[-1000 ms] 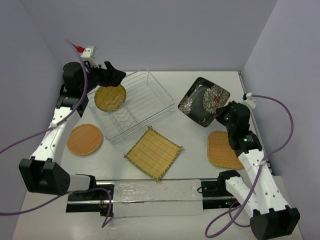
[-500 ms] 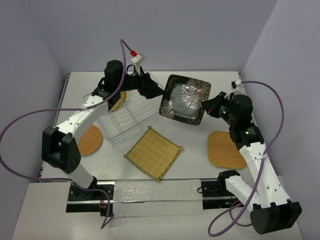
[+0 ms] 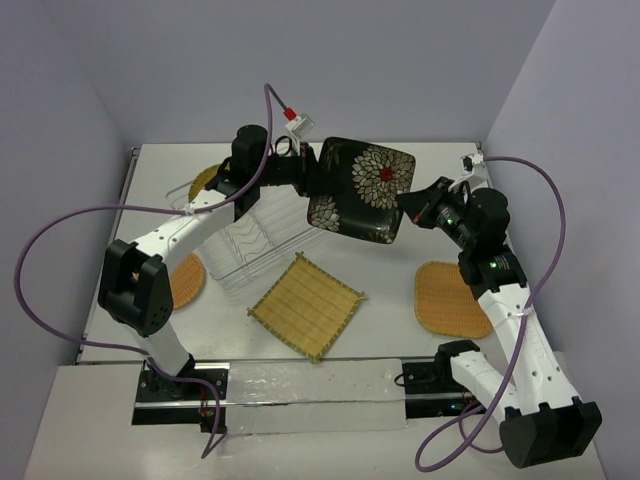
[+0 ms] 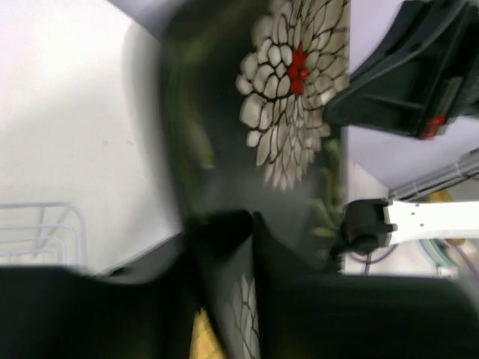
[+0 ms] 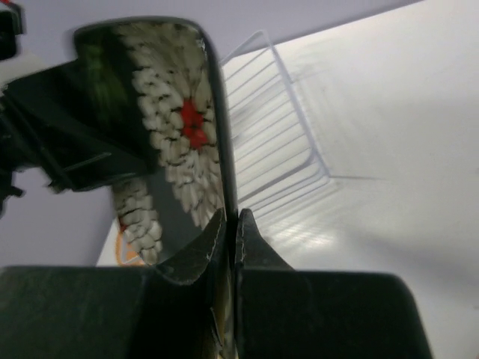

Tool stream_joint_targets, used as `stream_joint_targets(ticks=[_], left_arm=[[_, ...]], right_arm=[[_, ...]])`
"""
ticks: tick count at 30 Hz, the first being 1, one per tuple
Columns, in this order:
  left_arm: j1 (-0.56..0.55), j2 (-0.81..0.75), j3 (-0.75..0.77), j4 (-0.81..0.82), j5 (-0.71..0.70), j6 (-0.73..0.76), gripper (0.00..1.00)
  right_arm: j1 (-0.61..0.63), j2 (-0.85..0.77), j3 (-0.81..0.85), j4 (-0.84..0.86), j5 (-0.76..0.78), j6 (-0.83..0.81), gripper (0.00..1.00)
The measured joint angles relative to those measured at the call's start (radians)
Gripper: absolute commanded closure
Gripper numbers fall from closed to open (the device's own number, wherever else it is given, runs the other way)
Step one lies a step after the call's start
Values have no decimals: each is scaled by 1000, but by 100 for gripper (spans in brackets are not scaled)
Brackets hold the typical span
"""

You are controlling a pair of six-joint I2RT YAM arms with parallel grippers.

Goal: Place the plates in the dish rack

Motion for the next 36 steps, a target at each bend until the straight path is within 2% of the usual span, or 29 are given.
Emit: stream_joint_targets(ticks=[4,5,6,9,11,13,17,21,28,32,36], left_arm=[[7,-12,20,-24,7,-52,100],[8,-18,20,-28,7,-51,100],[8,-27,20,-34,1,-48,100],[8,-65,20,-61,-32,-5,100],[10,-91,20,-93,-82,64,100],[24,-111,23,-142,-126,141,100],[68,-129,79,-338,-242,342,100],[114,-157,142,-541,-381,580,100],[203,-330,145,-819,-597,998,100],[252,-381,159,-894,-678,1127,100],[282,-318,243,-961,-750,1199,100]], right_arm=[[-7,0,-27,43,-8,-26,100],[-6,0,-27,50,-9,-30,96],[-6,0,-27,55,-12,-31,80],[-6,7,-27,85,-24,-21,53],[-2,18,-24,106,-27,-17,31],[-2,35,-18,115,-27,-18,20],[-2,76,14,89,-12,-50,14],[-2,89,31,58,37,-90,13],[-4,104,50,-11,124,-157,13],[-4,135,63,-40,155,-184,13],[-4,175,76,-57,178,-201,13]])
